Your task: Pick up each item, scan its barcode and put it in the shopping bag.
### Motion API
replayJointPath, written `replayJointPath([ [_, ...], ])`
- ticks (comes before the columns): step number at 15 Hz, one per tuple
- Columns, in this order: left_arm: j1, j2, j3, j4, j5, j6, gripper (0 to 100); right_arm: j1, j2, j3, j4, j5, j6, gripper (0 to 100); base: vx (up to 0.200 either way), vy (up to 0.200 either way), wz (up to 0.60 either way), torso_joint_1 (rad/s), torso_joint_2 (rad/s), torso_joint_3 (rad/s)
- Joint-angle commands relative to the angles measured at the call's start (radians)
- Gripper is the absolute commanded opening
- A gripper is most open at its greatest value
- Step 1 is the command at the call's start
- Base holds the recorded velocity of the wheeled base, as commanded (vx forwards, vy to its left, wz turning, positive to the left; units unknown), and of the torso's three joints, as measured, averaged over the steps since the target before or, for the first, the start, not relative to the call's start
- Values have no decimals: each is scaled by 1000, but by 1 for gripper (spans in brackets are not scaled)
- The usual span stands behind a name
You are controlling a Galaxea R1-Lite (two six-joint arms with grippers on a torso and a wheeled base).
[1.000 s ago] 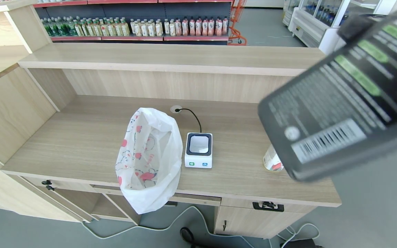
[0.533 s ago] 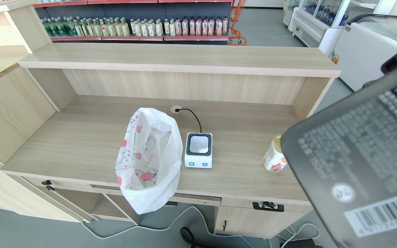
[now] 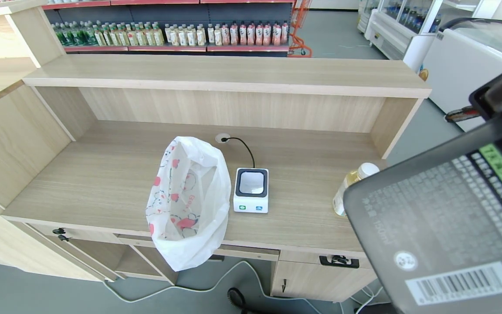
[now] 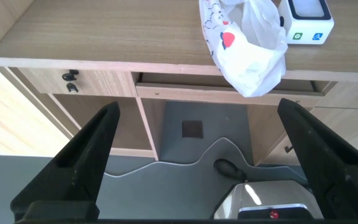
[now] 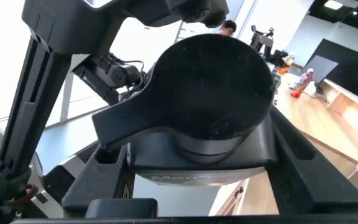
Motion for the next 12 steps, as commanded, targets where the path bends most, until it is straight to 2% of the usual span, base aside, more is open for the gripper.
replayJointPath([
  [1,-1,0,0,0,0,0,100,0,23,-16,-1,0,-4,0,0,0,0,0,0,0],
  [4,1,0,0,0,0,0,100,5,25,-31,-1,0,-10,0,0,0,0,0,0,0],
  [12,1,0,0,-1,0,0,100,-4,57,-37,-1,0,-148,0,0,0,0,0,0,0],
])
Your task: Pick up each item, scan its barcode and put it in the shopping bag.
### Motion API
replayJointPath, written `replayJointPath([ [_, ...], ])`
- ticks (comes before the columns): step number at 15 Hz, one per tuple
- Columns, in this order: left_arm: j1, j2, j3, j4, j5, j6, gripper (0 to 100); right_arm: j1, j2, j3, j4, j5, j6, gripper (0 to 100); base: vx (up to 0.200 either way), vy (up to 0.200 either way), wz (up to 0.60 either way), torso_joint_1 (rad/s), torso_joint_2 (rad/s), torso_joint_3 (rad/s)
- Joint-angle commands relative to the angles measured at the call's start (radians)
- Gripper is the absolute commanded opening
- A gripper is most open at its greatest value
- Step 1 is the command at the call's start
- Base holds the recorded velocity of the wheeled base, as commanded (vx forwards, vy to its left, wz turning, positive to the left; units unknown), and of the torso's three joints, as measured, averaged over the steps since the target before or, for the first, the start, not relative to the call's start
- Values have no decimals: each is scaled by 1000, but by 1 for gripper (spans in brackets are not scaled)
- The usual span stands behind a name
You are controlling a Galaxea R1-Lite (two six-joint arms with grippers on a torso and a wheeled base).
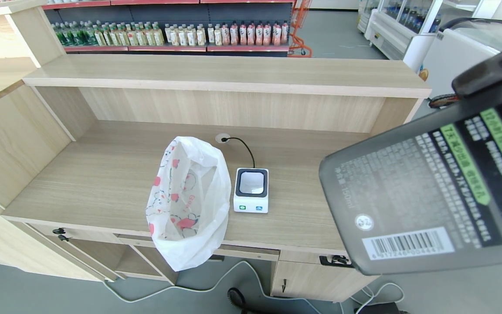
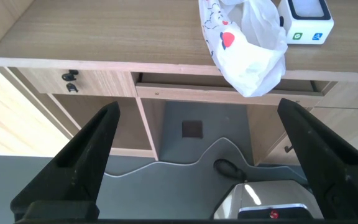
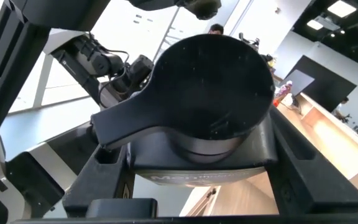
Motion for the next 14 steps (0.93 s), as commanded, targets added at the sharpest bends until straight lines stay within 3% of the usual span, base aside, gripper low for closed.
replayJointPath([
  [1,0,0,0,0,0,0,100,0,16,0,-1,0,-11,0,0,0,0,0,0,0],
  [14,0,0,0,0,1,0,100,-39,7,3,-1,-21,-19,0,0,0,0,0,0,0],
])
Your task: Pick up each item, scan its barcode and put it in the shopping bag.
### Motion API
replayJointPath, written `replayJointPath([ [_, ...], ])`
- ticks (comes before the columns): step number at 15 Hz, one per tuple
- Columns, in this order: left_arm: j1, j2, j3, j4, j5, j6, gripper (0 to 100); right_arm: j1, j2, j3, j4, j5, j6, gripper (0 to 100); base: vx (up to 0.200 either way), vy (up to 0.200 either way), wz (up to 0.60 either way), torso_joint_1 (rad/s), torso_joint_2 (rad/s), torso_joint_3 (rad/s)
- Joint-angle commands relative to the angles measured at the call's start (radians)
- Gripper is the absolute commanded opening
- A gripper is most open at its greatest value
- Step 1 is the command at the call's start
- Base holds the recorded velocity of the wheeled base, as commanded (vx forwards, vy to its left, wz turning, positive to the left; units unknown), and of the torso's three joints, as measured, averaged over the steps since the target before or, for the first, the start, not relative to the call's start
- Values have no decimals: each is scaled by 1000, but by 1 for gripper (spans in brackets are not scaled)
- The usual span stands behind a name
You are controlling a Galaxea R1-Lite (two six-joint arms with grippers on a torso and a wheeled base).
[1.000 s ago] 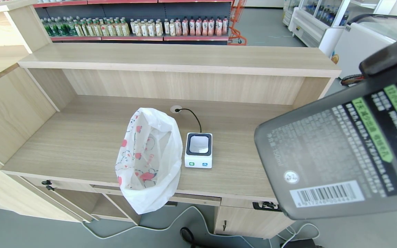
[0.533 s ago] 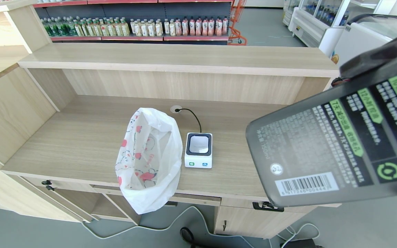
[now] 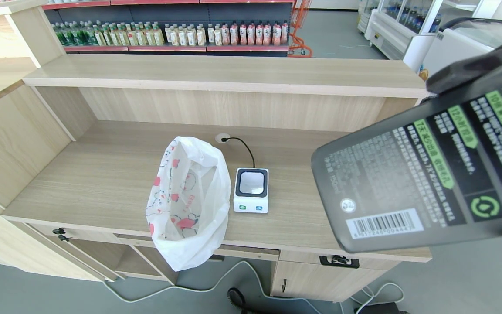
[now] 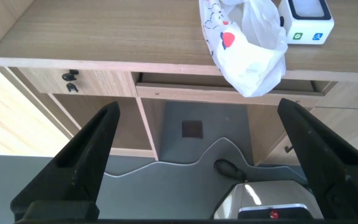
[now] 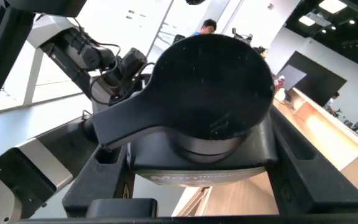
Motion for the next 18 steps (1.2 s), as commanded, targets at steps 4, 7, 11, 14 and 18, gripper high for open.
replayJointPath([
  [4,1,0,0,-1,0,0,100,-176,-88,32,80,-351,-6,0,0,0,0,0,0,0],
  [7,1,0,0,0,0,0,100,-252,-160,61,372,-772,-179,0,0,0,0,0,0,0],
  [11,1,0,0,0,0,0,100,-342,-298,124,867,-1234,-274,0,0,0,0,0,0,0],
  [14,-1,0,0,0,0,0,100,-364,-364,135,1126,-1243,-69,0,0,0,0,0,0,0],
  [18,-1,0,0,0,0,0,100,-350,-378,219,1220,-1253,-18,0,0,0,0,0,0,0],
])
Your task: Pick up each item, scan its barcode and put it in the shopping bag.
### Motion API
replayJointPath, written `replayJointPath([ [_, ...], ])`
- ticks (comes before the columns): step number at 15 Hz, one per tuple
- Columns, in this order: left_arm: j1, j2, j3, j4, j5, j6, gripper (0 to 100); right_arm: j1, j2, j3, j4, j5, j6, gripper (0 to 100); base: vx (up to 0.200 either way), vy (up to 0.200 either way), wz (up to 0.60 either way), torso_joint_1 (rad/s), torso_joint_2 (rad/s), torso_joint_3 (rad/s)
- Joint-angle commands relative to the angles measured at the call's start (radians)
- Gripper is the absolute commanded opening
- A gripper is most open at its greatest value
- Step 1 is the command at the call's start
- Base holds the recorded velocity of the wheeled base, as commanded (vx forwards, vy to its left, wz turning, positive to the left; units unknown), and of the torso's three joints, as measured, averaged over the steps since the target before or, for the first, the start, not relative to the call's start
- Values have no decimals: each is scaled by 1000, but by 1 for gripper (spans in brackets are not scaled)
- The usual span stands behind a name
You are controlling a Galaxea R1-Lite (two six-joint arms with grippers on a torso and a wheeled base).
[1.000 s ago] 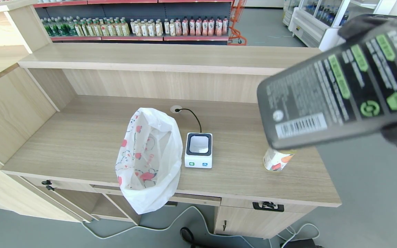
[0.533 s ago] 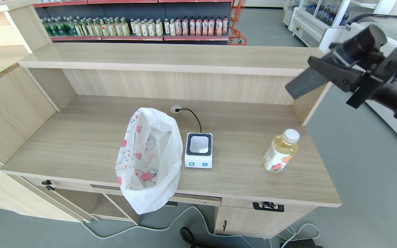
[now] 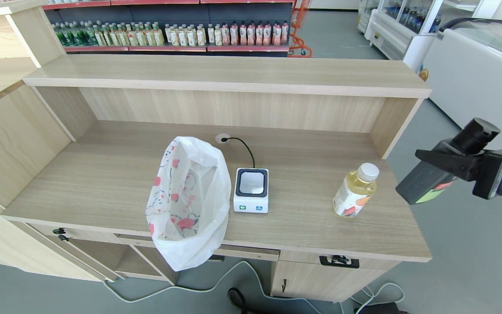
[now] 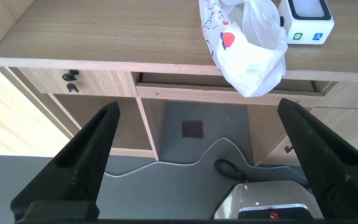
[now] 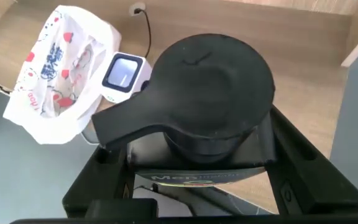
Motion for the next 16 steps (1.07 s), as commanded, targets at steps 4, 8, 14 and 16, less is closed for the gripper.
replayJointPath([
  [4,0,0,0,0,0,0,100,42,-1,97,-19,-75,100,0,0,0,0,0,0,0],
  [8,0,0,0,0,0,0,100,158,93,76,-20,-276,193,0,0,0,0,0,0,0],
  [14,0,0,0,0,0,0,100,209,147,69,-20,-336,218,0,0,0,0,0,0,0],
  [16,0,0,0,0,0,1,100,230,142,73,-20,-337,227,0,0,0,0,0,0,0],
])
